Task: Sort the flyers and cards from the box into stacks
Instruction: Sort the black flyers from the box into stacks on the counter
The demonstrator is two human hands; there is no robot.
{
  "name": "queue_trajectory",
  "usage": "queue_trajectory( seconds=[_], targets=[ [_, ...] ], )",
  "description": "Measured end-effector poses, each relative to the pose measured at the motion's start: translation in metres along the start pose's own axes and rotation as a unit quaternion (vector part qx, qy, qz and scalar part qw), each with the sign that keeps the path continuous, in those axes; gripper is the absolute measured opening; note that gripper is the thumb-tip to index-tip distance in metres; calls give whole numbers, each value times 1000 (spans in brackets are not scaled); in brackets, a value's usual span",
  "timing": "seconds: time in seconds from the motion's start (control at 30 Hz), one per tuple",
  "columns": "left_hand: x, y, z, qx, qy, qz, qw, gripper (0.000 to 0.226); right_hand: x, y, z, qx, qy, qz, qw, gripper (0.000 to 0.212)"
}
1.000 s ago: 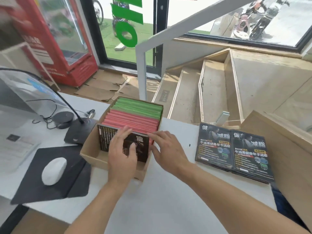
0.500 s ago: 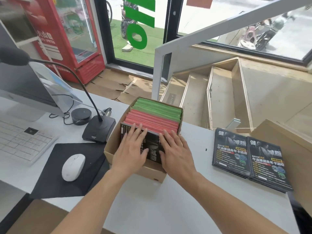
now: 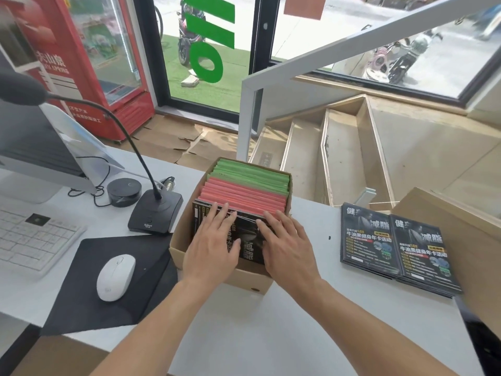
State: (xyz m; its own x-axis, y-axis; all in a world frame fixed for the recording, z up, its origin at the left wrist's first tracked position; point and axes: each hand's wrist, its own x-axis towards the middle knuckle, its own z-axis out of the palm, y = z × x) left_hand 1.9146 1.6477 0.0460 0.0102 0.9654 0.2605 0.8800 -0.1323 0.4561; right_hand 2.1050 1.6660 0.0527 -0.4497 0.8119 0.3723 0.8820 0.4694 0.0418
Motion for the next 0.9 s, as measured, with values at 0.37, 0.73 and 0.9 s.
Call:
queue_trajectory(
  seconds=[0.37,0.73,0.9],
  targets=[
    [12,11,-31,41,9,49,998,64,4,4,-29,235,18,28,971,34],
    [48,121,-90,-416,-57,-61,906,10,5,88,-134,634,81,282,716,41],
    [34,165,-13,-570,-113,-196,790,14,-46,126,-123,686,46,354,635,18]
  ],
)
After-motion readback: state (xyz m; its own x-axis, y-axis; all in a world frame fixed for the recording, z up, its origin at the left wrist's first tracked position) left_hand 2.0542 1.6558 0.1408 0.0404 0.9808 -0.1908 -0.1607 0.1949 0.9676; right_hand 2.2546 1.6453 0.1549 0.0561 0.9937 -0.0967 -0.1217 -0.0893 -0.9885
